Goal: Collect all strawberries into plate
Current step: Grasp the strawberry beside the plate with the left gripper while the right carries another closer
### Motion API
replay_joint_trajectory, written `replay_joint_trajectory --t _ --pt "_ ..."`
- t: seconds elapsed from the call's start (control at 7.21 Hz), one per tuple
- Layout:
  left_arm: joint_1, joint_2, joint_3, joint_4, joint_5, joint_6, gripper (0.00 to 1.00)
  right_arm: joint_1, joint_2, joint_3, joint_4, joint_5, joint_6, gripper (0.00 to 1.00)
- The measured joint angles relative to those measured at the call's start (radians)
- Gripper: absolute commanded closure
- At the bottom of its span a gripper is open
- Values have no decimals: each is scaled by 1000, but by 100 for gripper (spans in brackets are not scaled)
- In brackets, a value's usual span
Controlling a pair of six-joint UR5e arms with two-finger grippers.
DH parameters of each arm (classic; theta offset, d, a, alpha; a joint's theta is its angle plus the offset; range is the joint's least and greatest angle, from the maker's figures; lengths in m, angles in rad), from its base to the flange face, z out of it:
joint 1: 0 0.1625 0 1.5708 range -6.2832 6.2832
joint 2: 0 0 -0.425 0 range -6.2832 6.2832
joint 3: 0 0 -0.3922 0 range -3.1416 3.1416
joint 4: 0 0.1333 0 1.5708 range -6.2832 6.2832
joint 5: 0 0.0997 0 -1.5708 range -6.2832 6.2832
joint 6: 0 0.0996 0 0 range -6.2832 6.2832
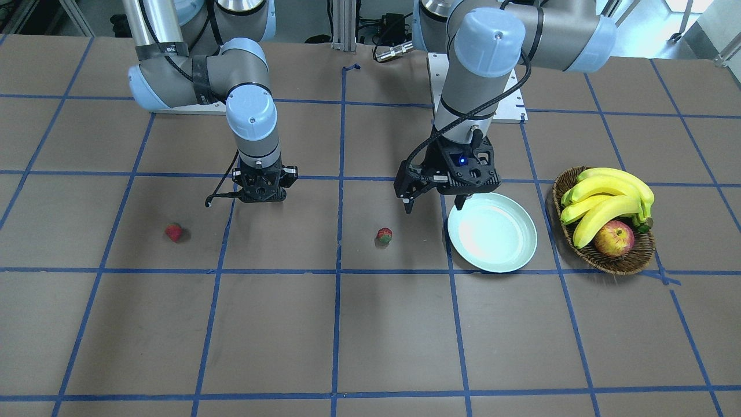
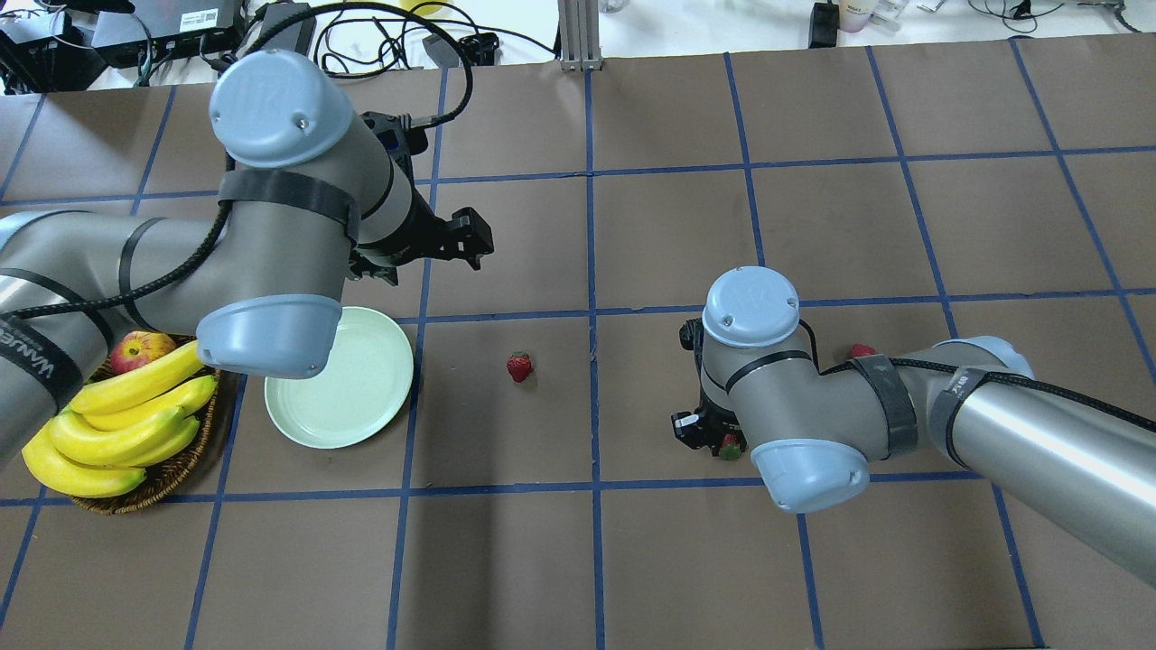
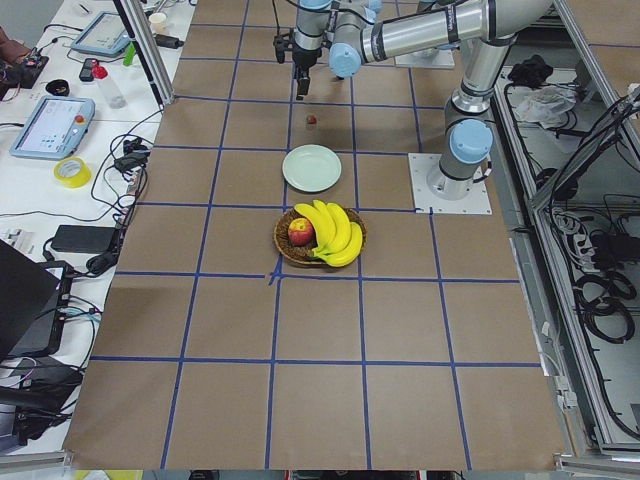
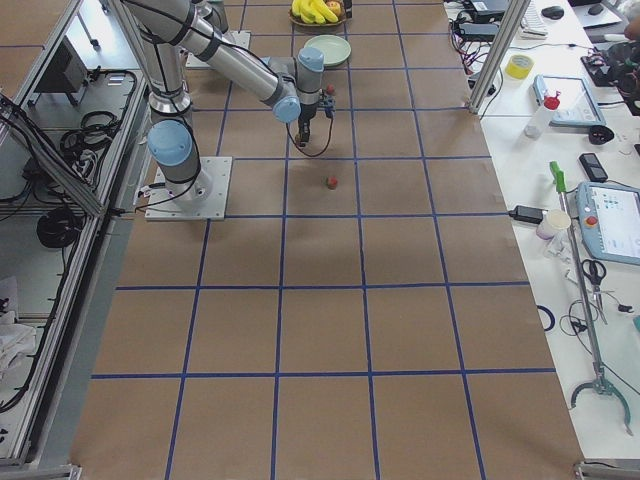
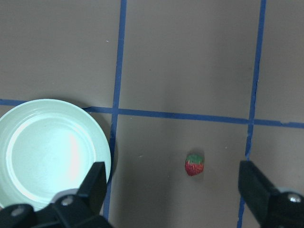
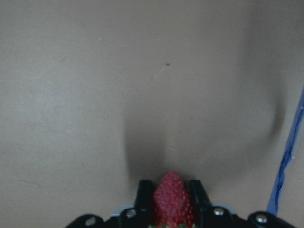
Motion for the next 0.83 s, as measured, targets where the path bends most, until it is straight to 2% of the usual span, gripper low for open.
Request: replay_joint_trajectory --t 0.28,0.69,0.83 --pt "-35 -72 -49 61 -11 -39 0 -1 4 -43 31 0 -5 93" --pt "-58 -199 -71 111 -45 -78 0 -4 55 -307 200 -2 0 93" --pt "-69 -228 -72 122 -46 -80 0 -4 85 -355 216 2 7 93"
